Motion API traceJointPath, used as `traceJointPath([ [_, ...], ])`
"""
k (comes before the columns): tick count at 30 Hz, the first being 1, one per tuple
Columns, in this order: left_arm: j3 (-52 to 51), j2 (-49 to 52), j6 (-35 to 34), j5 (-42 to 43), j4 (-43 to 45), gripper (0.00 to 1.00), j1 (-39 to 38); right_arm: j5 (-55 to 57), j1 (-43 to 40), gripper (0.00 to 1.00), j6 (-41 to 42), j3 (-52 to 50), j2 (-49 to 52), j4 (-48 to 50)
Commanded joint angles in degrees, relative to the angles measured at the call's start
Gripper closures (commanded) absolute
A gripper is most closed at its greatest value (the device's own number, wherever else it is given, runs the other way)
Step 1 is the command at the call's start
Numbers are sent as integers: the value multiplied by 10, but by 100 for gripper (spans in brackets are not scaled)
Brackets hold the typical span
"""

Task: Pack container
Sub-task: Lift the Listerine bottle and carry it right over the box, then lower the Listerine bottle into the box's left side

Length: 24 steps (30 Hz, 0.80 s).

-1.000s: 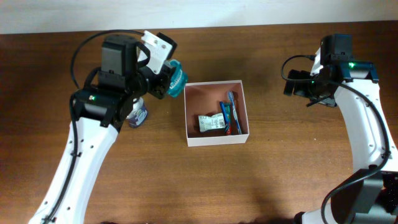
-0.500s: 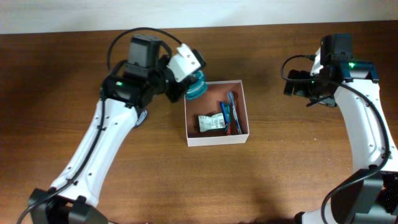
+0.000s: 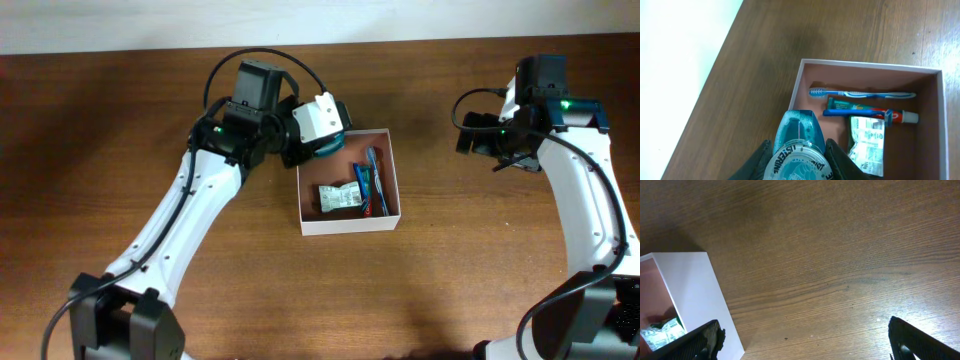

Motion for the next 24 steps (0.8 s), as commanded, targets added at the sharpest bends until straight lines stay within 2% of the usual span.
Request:
traceJointPath([
  [1,19,6,36,9,13,85,2,5,-2,2,3,4,-3,0],
  [23,19,88,37,-67,18,84,3,5,-2,2,3,4,-3,0],
  [24,19,89,37,-67,18,77,3,5,-2,2,3,4,-3,0],
])
